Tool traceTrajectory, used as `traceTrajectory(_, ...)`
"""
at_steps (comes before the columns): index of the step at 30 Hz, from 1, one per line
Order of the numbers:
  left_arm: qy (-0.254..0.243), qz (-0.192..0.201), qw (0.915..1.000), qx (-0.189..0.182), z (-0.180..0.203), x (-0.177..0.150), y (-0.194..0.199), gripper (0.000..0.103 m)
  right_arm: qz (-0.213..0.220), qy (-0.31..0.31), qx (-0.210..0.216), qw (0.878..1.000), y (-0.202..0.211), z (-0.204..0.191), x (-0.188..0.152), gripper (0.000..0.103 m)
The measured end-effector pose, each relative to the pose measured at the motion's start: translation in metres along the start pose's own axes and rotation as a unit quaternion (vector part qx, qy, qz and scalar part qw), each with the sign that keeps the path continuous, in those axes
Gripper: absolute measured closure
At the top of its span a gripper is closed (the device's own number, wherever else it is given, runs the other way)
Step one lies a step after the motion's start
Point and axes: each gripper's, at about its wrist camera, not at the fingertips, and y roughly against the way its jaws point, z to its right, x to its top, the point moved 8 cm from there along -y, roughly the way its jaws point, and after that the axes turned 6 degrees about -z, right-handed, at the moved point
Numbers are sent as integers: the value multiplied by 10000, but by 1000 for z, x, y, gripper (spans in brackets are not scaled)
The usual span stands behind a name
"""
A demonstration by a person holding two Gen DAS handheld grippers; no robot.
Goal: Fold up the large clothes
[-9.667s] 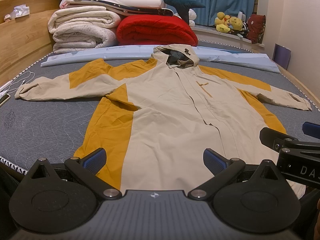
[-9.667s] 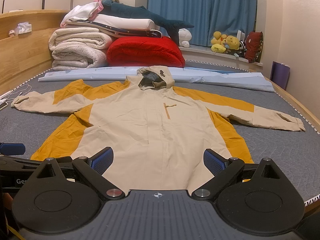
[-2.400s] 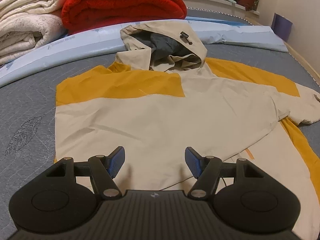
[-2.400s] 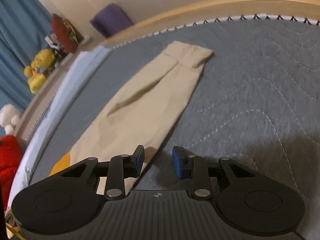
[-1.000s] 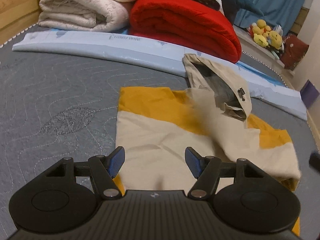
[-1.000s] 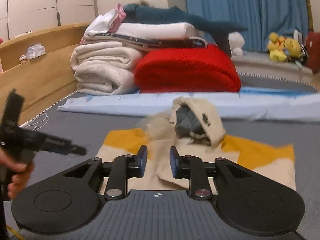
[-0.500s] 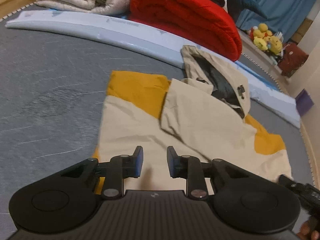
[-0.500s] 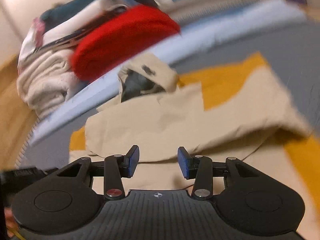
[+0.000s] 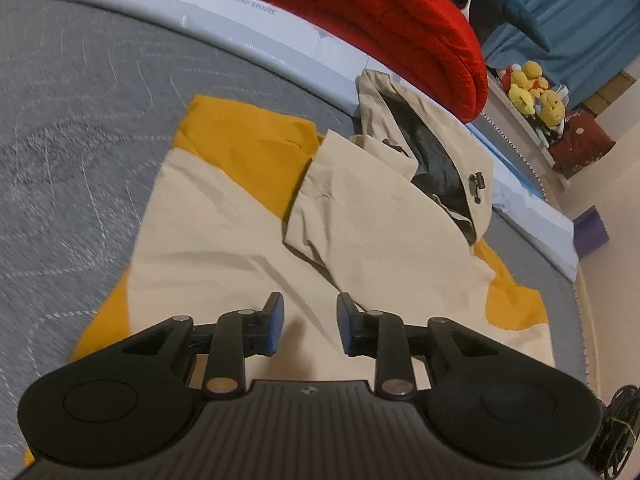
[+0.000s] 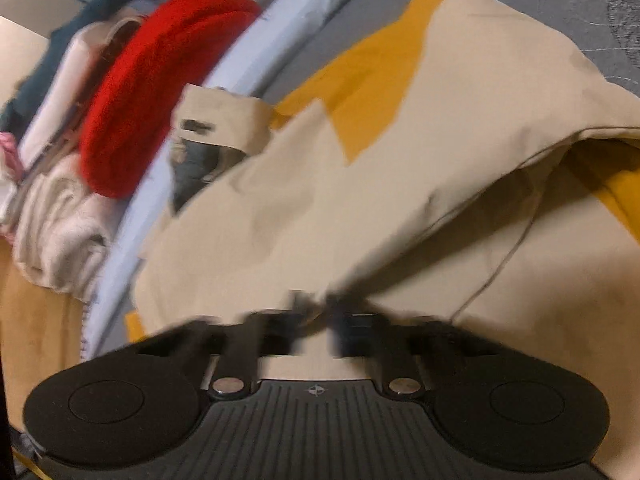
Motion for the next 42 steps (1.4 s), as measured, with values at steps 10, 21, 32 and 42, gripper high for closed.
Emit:
traceTrajectory(10, 952, -605, 9922, -538, -10, -17, -19, 39, -1051, 85, 318, 9939, 31, 13, -13, 103)
traceTrajectory(21, 1454, -318, 9888, -130, -34, -17, -23, 103, -626, -283, -49, 9976, 30, 19, 4, 72)
traceTrajectory(32, 560, 585, 9856, 1484, -22, -9, 44, 100, 60, -1005, -1026, 9896, 51, 62, 24, 67)
traceTrajectory(42, 448, 761, 9884, 1234, -26, -3, 42, 77, 741, -1623, -2064, 9621, 84, 109, 37, 69)
